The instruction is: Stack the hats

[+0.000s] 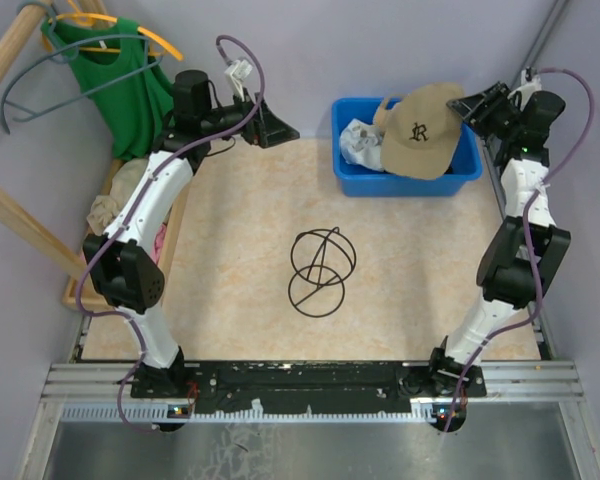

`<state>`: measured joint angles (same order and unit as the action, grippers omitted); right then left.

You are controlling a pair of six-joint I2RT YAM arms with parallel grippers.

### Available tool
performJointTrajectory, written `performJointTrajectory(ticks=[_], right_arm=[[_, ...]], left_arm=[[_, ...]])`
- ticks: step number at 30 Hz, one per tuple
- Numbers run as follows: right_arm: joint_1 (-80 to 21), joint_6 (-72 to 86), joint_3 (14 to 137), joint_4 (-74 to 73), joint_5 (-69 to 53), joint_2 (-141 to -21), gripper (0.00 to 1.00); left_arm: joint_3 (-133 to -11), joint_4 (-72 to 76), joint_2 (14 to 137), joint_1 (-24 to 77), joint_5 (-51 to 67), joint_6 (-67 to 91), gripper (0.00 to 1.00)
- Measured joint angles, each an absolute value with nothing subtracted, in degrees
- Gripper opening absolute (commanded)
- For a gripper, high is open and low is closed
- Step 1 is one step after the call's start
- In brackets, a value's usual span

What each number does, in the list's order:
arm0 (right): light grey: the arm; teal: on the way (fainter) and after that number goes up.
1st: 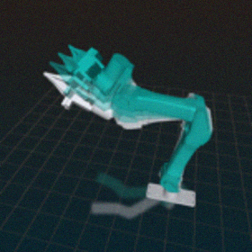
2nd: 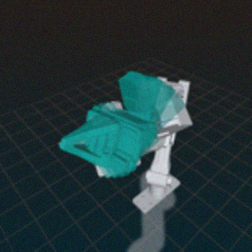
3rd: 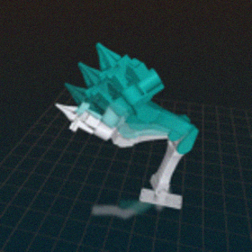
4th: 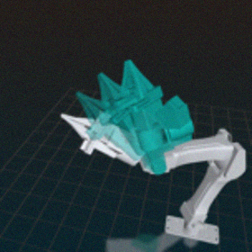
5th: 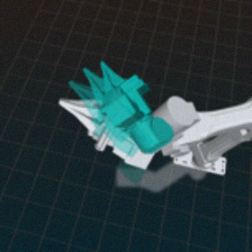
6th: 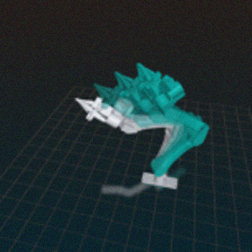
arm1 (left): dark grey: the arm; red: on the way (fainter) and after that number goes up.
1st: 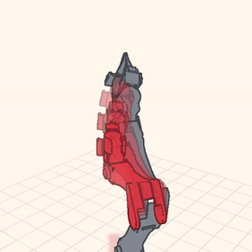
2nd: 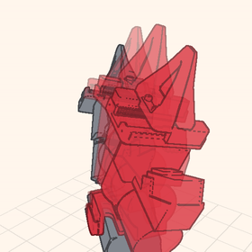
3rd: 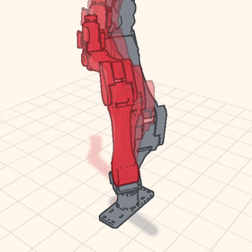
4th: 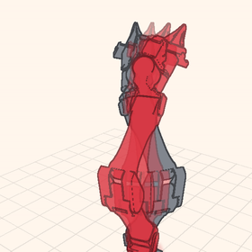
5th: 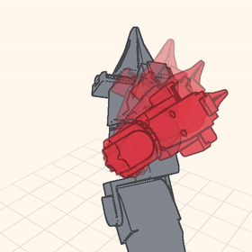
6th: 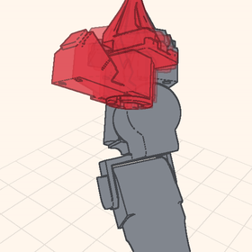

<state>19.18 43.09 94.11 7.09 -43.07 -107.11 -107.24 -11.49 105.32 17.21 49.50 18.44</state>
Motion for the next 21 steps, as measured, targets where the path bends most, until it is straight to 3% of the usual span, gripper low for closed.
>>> performJointTrajectory(ticks=[2,3,4,7,9,10,12,15,21], right_arm=[[19.18,42.61,94.11,6.90,-42.96,-106.19,0.48],[19.18,42.24,94.11,6.85,-42.89,-105.67,0.31],[19.20,42.09,94.11,6.87,-42.76,-105.01,0.02],[19.20,41.69,94.00,7.18,-42.50,-103.44,0.01],[19.20,41.54,93.23,7.40,-42.22,-102.30,0.48],[19.20,41.21,92.97,7.05,-42.17,-101.82,0.63],[19.14,39.83,92.99,5.74,-42.00,-101.45,0.82],[18.02,33.78,93.23,0.34,-39.99,-101.08,0.98],[10.90,20.16,100.64,-18.68,-28.77,-102.59,0.99]], left_arm=[[-107.22,-11.46,105.30,17.28,49.80,18.68,1.00],[-107.13,-11.46,105.21,17.34,49.93,18.68,1.00],[-106.98,-11.51,105.12,17.39,50.02,18.65,1.00],[-105.58,-11.51,104.27,17.43,50.06,18.61,1.00],[-104.86,-11.51,103.90,17.43,50.15,18.57,1.00],[-104.60,-11.46,103.81,17.45,50.19,18.57,1.00],[-104.22,-11.46,103.79,17.50,50.22,18.52,1.00],[-103.33,-11.49,103.72,17.54,50.24,18.37,1.00],[-102.91,-11.53,103.72,17.54,50.22,18.06,1.00]])
